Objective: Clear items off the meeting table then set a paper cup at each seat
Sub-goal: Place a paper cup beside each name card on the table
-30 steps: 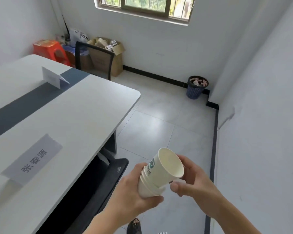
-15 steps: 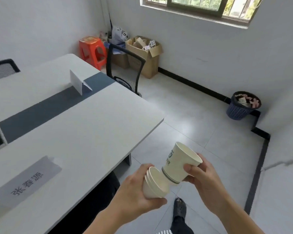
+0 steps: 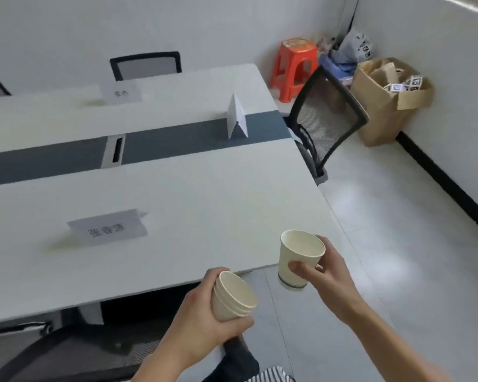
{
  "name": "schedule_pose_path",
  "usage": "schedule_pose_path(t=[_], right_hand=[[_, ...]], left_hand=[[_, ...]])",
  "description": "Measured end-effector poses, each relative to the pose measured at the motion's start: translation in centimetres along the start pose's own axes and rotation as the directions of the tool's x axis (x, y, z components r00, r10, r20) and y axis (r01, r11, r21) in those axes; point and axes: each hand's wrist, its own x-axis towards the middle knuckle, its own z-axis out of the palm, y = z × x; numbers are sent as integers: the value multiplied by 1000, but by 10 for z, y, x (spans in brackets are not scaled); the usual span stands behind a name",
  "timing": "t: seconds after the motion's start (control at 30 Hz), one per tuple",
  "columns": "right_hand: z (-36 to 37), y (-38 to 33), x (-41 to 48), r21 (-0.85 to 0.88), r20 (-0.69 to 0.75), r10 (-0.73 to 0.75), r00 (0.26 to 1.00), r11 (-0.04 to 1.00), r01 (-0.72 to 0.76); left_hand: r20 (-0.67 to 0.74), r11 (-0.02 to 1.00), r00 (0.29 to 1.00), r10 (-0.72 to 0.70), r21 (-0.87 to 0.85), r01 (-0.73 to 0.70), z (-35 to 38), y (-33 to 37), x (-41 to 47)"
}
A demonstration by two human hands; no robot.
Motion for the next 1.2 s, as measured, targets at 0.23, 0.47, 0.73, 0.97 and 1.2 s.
schedule_pose_path(t=[0.23, 0.47, 0.73, 0.97, 1.2], right_hand=[[55, -3, 97, -203, 245, 2, 970, 978, 49], [126, -16, 192, -372, 351, -12, 936, 916, 151], [247, -22, 289, -528, 490, -15, 871, 790, 311], [360, 5, 364, -587, 528, 33, 848, 736, 337], [404, 38, 395, -599, 519, -41, 854, 696, 397]], left_hand=[[-211, 985, 972, -101, -156, 68, -36, -18, 25], [-323, 985, 939, -121, -153, 75, -86, -26, 63], [-497, 928, 806, -321, -336, 162, -108, -50, 57], [-551, 831, 636, -540, -471, 297, -113, -56, 61], [-533, 757, 550, -643, -552, 351, -113, -65, 79]])
